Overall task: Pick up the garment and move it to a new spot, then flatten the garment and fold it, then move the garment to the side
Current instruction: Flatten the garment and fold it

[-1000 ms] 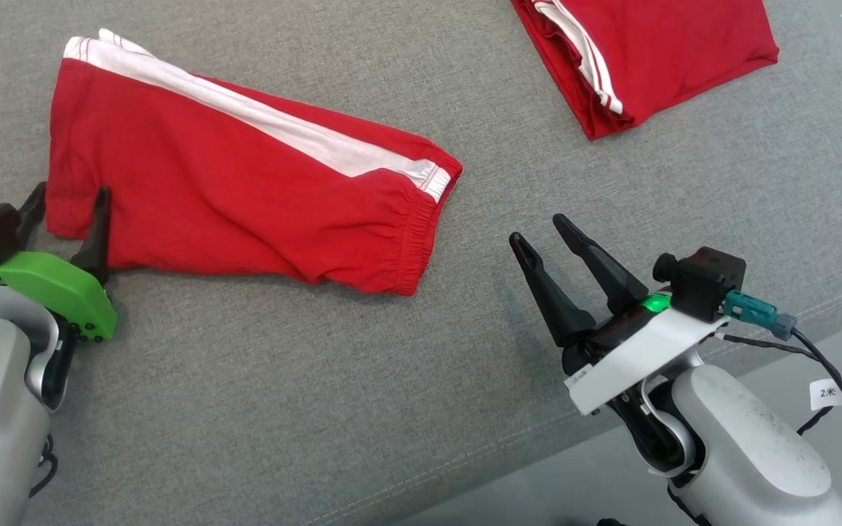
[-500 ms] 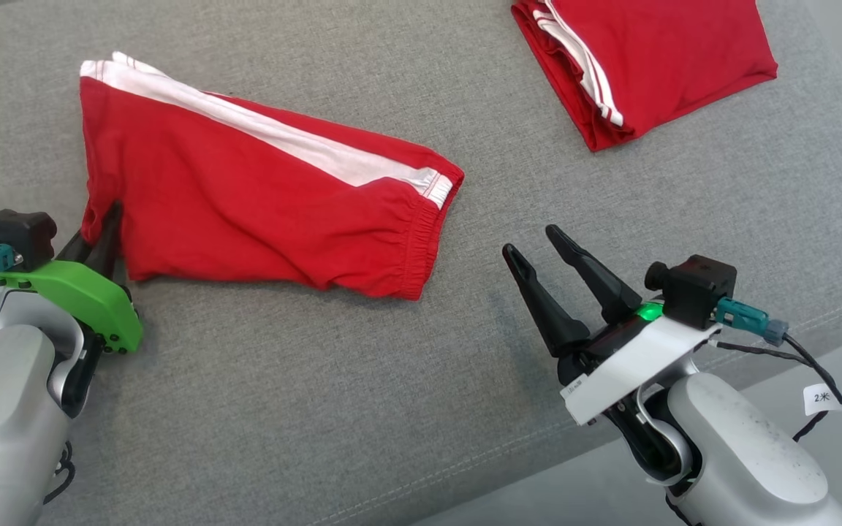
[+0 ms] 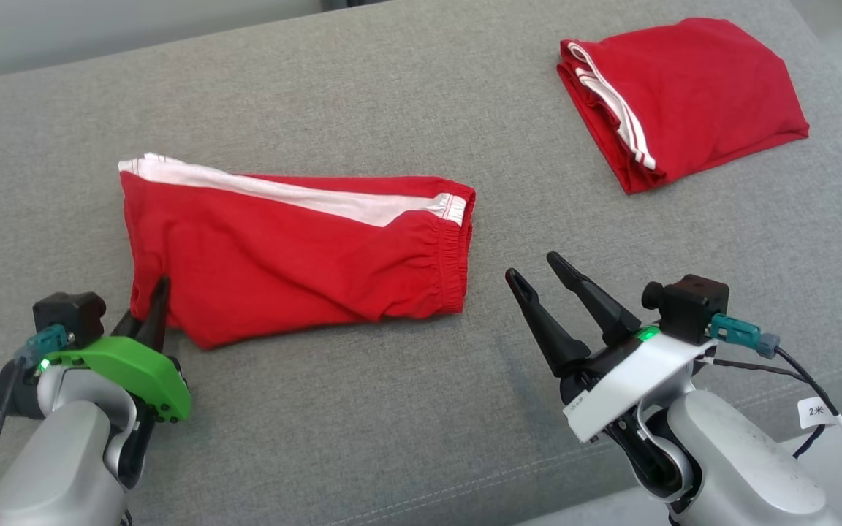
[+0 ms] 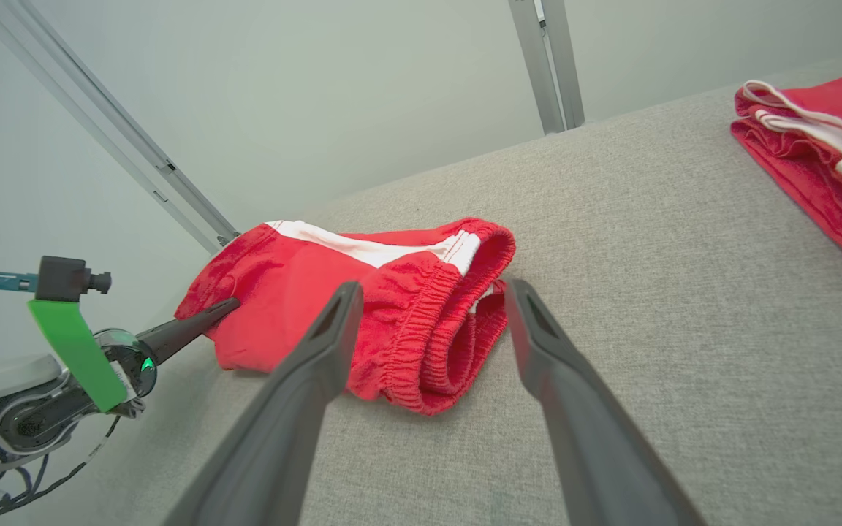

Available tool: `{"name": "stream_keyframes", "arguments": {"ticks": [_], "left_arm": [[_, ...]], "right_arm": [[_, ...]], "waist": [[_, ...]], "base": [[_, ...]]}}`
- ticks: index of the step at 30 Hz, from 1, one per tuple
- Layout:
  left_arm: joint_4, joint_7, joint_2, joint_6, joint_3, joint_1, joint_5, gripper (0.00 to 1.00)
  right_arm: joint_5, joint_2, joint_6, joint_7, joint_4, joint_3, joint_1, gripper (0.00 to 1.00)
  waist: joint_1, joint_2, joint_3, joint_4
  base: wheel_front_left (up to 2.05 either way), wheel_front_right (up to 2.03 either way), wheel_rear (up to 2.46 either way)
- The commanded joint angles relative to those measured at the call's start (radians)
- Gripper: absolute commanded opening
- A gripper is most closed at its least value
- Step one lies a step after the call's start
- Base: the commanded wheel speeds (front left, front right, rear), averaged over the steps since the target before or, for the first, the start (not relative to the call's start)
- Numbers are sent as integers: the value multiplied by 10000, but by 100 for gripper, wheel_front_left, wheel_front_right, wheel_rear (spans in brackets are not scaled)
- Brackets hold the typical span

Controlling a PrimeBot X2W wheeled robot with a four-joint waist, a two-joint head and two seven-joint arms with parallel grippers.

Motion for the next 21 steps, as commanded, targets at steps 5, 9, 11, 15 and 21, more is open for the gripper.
{"name": "stream_keyframes", "arguments": {"ticks": [5, 9, 11, 15, 21], "left_arm": [[-181, 7, -427, 15, 603, 864, 401, 0], [-260, 7, -654, -4, 869, 1195, 656, 0], [-240, 7, -738, -14, 982, 1264, 745, 0], [-447, 7, -841, -23, 1418, 1307, 1048, 100], [-1594, 8, -995, 454, 2512, 1683, 2015, 100]], "right_arm": [[126, -100, -1, -55, 137, -2, 224, 100], [105, -104, -1, -6, 145, 29, 217, 100], [110, -98, -1, 38, 153, 60, 175, 100], [136, -85, -1, 52, 190, 112, 143, 100], [106, -53, -1, -155, 289, -86, 268, 100]], "waist": [[0, 0, -586, 681], [0, 0, -624, 814], [0, 0, -631, 835], [0, 0, -658, 847], [0, 0, -844, 904]], "base": [[0, 0, 0], [0, 0, 0], [0, 0, 0], [0, 0, 0], [0, 0, 0]]}}
